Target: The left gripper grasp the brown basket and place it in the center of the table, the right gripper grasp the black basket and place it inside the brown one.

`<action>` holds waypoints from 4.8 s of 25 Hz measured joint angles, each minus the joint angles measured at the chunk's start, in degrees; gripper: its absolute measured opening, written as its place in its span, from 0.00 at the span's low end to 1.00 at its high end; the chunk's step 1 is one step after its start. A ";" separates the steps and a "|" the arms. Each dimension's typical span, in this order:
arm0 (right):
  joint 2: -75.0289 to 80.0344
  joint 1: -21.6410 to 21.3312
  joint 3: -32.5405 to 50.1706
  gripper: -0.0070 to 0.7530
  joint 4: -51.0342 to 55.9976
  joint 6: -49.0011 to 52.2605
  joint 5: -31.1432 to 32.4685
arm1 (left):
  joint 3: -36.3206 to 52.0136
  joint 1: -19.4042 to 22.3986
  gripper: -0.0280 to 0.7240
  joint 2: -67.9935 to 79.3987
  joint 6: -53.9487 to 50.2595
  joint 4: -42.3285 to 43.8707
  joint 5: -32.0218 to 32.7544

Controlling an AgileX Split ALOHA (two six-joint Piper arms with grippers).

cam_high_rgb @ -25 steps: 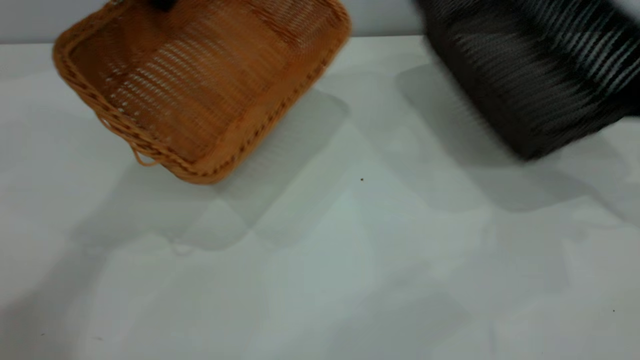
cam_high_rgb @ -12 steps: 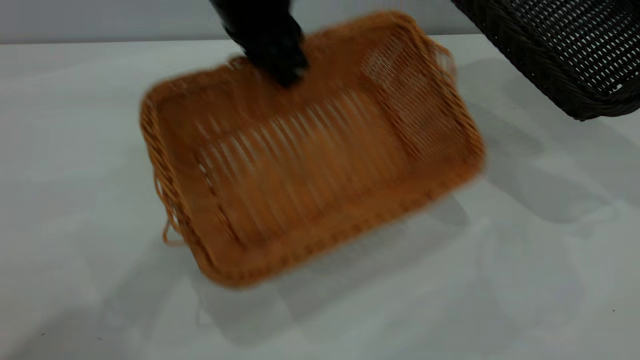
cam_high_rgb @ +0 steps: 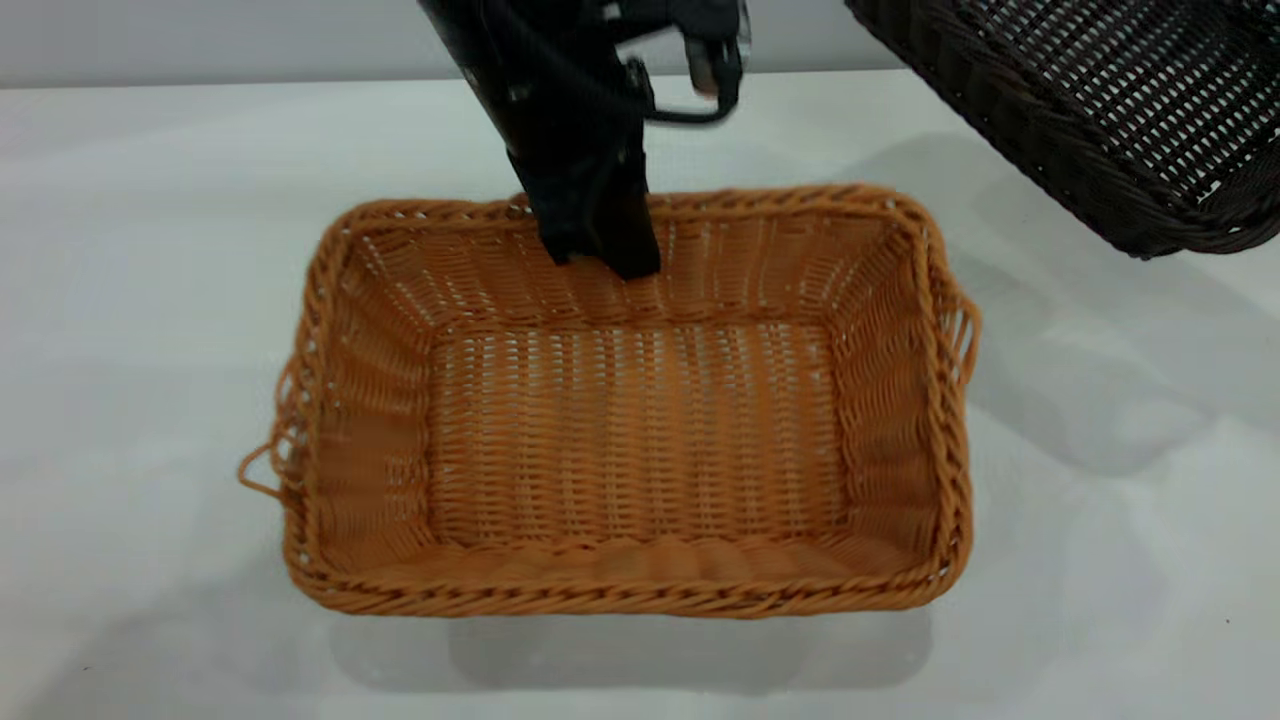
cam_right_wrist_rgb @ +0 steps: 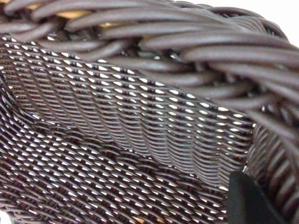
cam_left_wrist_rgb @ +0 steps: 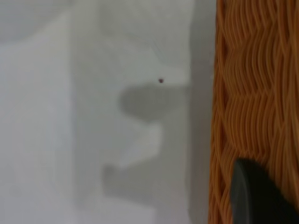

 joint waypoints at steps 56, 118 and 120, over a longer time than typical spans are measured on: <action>-0.49 33.23 -9.87 0.11 -30.28 27.55 5.36 | -5.29 25.37 0.73 -7.29 -29.78 -10.10 4.63; -47.38 31.32 -10.10 0.78 -40.07 22.06 9.09 | -5.29 25.32 0.73 -39.86 -47.20 9.09 19.13; -53.54 31.32 -9.35 0.78 -40.33 22.06 12.50 | -5.29 25.32 0.73 -43.37 -52.56 11.20 23.21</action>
